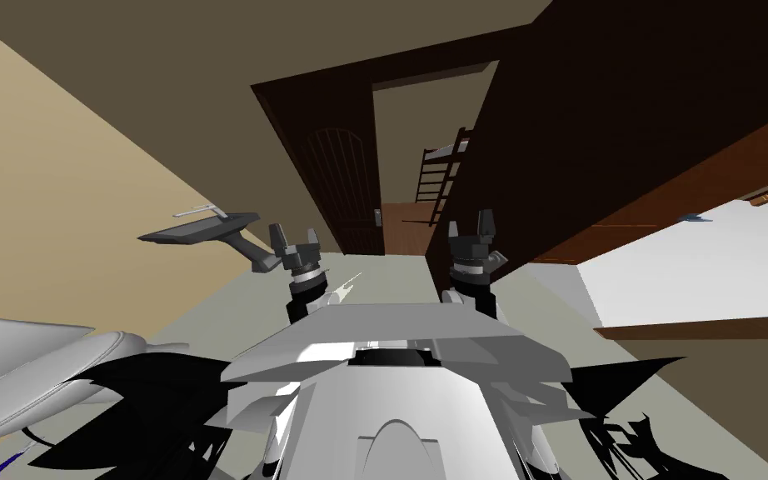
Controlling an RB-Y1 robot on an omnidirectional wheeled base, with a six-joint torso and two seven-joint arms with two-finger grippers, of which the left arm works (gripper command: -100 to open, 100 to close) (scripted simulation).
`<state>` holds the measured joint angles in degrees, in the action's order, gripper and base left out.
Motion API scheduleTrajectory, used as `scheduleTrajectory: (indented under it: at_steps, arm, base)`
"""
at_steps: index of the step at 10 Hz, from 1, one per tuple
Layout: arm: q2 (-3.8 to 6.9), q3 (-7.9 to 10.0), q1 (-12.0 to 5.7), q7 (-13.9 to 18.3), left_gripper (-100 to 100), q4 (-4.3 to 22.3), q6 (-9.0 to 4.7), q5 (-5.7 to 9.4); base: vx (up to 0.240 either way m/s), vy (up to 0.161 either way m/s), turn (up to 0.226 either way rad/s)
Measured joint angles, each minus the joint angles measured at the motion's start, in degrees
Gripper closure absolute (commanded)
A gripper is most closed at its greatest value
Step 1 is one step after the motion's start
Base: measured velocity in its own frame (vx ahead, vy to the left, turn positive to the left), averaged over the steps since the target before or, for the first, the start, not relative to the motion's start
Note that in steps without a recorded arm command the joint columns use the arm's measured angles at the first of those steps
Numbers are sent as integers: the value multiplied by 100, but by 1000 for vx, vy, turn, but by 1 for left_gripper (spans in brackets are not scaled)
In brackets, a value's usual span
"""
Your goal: Pull the door open
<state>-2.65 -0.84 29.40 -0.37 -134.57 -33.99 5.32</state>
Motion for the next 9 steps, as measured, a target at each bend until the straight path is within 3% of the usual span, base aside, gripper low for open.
scheduleTrajectory:
  at_steps: [3,9]
  arm:
    - [180,80,-180,36,-100,332,141,20]
    - [370,41,-534,14,-100,1175,323,-50]
  base:
    - [170,-3,-35]
    - [141,-9,-47]
